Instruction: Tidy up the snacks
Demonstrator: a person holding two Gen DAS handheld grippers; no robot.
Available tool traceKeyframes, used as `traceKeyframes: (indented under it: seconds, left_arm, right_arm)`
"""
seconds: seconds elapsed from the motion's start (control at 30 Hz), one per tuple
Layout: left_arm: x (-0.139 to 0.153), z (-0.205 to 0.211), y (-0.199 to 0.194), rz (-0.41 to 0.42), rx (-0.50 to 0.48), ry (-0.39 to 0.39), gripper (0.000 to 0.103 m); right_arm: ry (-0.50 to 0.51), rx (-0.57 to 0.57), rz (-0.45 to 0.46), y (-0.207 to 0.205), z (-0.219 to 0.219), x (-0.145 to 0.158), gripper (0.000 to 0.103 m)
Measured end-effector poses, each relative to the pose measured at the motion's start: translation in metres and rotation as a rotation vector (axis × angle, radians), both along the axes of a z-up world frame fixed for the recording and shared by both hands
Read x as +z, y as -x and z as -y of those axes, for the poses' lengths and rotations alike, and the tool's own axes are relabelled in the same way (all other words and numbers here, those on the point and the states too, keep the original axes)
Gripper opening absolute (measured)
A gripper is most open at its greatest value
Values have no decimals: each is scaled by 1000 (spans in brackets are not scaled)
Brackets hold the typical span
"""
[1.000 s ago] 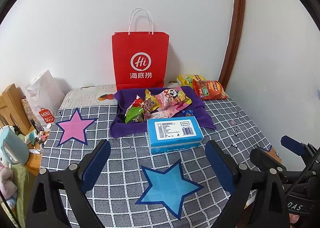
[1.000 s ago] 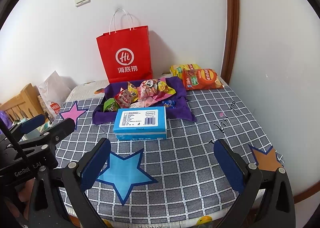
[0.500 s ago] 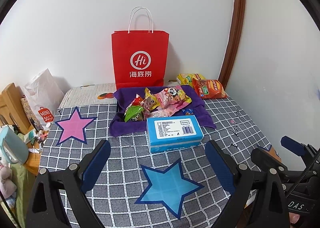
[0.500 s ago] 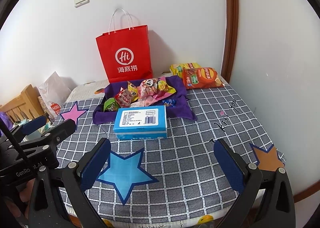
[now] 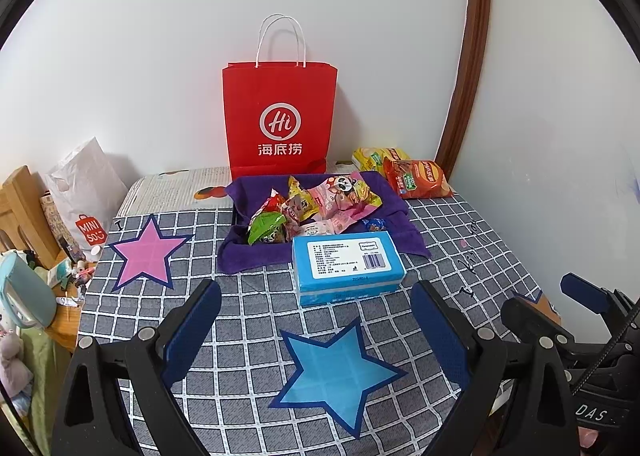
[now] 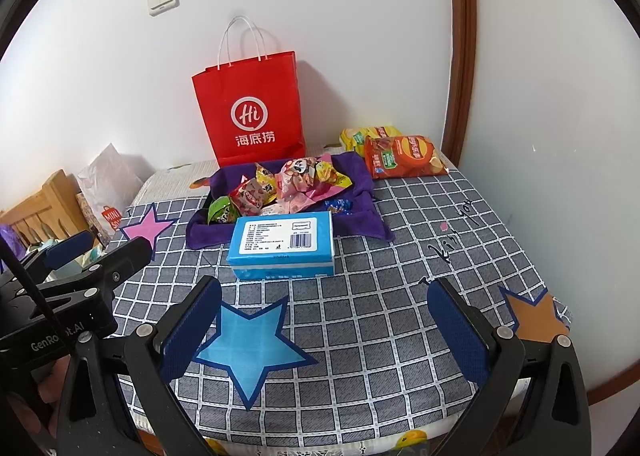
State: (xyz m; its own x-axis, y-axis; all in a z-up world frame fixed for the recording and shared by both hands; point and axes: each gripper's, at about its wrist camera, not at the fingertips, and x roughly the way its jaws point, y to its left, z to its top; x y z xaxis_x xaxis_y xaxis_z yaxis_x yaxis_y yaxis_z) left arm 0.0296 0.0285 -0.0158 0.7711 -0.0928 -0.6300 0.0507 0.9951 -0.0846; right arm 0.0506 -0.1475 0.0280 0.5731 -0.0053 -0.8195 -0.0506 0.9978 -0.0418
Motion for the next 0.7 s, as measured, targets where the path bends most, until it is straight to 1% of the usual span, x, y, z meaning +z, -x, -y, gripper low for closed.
traceKeyframes:
  seconds: [0.7]
  left_arm:
    - [-2, -3, -4, 4, 3, 7, 96]
  right_arm:
    - [6, 10, 16, 0, -2, 4, 101]
